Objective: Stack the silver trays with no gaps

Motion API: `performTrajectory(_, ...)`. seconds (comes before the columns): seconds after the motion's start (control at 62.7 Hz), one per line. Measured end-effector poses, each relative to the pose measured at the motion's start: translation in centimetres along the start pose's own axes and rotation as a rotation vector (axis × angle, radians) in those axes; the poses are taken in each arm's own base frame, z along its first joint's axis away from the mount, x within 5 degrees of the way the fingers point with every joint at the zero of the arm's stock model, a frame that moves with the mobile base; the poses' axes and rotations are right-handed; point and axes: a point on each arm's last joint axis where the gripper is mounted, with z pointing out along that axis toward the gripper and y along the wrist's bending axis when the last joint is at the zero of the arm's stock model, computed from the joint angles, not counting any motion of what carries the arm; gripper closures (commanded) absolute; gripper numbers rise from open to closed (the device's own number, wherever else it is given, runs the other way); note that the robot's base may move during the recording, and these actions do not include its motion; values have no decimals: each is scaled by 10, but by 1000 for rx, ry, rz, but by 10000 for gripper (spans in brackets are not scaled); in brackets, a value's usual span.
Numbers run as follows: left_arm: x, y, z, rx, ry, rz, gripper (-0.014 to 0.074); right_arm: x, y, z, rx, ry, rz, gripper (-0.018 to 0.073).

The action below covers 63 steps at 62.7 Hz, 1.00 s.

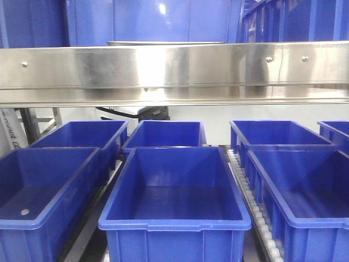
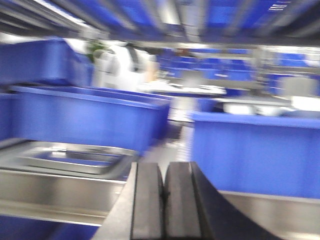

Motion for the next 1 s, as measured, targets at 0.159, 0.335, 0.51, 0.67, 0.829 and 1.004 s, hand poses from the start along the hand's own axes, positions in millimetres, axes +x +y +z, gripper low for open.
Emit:
performTrajectory(0.159,0,0,0,0,0,0,592,34,-2,19,85,55,41,638)
performTrajectory(0.335,0,0,0,0,0,0,592,92,-5,36,95,196,90,638)
performTrajectory(0.51,0,0,0,0,0,0,592,137,-8,40,118,239,103,638)
performTrajectory(0.67,0,0,0,0,0,0,592,161,-11,41,143,208,102,638)
performTrajectory(0.829,0,0,0,0,0,0,592,174,-12,42,155,216,97,638)
performTrajectory(1.004,0,0,0,0,0,0,592,171,-14,43,154,166,67,638)
